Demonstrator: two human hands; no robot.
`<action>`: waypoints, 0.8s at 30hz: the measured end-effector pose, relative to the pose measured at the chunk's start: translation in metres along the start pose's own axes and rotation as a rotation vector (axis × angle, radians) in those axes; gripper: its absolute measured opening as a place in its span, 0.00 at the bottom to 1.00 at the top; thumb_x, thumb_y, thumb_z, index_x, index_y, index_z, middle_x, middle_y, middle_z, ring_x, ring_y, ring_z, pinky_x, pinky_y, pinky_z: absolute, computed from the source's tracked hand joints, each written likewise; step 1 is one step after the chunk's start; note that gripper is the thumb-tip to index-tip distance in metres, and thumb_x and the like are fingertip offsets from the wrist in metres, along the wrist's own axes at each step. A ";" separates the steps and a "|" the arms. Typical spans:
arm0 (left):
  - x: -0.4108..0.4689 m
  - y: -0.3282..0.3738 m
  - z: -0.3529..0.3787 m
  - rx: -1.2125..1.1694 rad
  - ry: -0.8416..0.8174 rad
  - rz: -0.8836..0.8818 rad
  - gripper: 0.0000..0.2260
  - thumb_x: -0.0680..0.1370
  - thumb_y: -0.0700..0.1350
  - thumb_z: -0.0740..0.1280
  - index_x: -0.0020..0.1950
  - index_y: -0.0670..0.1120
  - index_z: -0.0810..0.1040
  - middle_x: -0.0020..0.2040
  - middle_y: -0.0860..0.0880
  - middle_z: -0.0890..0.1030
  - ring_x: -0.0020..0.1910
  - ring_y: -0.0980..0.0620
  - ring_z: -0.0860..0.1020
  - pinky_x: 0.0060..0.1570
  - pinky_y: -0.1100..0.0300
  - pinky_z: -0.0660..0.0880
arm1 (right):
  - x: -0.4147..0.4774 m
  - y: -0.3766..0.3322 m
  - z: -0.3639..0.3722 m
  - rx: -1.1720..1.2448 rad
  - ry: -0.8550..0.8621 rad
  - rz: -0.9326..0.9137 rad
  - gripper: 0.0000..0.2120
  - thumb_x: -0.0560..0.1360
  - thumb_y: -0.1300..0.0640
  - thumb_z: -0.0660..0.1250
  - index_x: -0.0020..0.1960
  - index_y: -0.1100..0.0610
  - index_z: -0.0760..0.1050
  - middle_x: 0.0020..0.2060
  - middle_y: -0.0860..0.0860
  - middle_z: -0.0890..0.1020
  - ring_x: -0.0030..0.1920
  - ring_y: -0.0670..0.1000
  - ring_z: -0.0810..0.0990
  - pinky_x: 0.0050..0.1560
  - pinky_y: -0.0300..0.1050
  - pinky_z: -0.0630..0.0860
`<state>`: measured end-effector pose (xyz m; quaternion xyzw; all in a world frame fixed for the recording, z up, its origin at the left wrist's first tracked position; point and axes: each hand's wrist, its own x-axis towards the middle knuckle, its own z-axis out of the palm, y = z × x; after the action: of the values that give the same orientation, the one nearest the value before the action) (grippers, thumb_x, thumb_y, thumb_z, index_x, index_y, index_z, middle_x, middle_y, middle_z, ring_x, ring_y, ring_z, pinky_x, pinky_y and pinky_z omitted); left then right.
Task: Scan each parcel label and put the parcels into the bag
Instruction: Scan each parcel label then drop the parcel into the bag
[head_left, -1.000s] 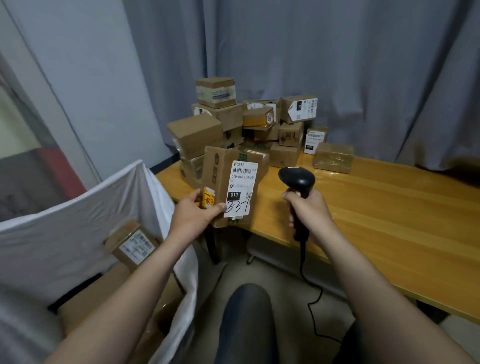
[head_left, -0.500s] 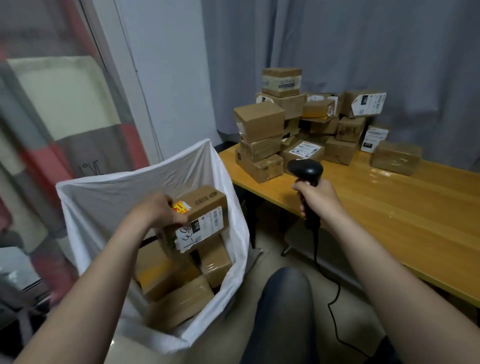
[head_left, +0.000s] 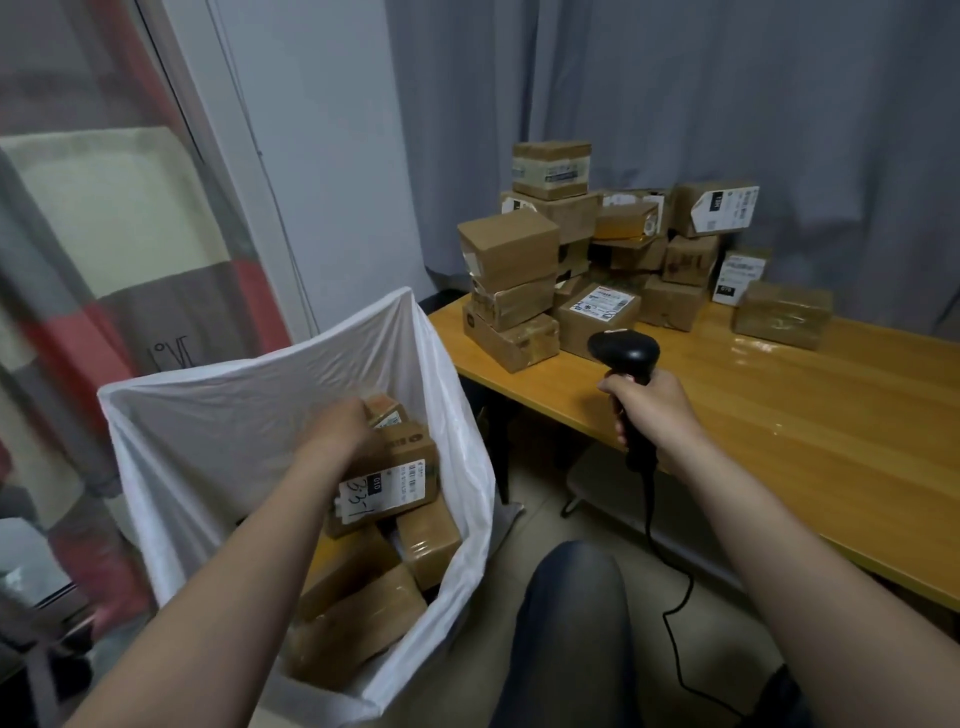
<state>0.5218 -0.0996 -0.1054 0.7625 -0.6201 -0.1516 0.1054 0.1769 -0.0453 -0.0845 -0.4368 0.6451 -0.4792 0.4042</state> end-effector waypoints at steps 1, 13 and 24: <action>0.002 0.010 -0.001 -0.008 -0.010 0.026 0.09 0.76 0.47 0.75 0.54 0.50 0.79 0.51 0.49 0.80 0.53 0.46 0.80 0.56 0.50 0.78 | 0.001 0.000 -0.003 -0.001 0.007 0.000 0.07 0.79 0.57 0.70 0.45 0.59 0.76 0.31 0.55 0.76 0.29 0.53 0.75 0.31 0.46 0.74; 0.013 0.166 -0.013 0.071 0.043 0.375 0.19 0.75 0.51 0.74 0.65 0.52 0.80 0.62 0.50 0.81 0.55 0.50 0.79 0.50 0.54 0.77 | 0.027 -0.033 -0.075 -0.001 0.143 -0.107 0.04 0.80 0.57 0.70 0.50 0.58 0.77 0.36 0.55 0.77 0.31 0.54 0.77 0.32 0.47 0.75; 0.040 0.338 -0.004 -0.094 -0.045 0.623 0.22 0.77 0.49 0.73 0.71 0.52 0.76 0.67 0.50 0.79 0.64 0.47 0.78 0.61 0.48 0.79 | 0.086 -0.077 -0.173 0.087 0.338 -0.111 0.06 0.80 0.59 0.69 0.47 0.59 0.74 0.33 0.56 0.74 0.25 0.52 0.74 0.26 0.45 0.73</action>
<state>0.2222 -0.2096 0.0118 0.5267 -0.8183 -0.1571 0.1682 0.0025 -0.0936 0.0190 -0.3670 0.6574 -0.5949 0.2815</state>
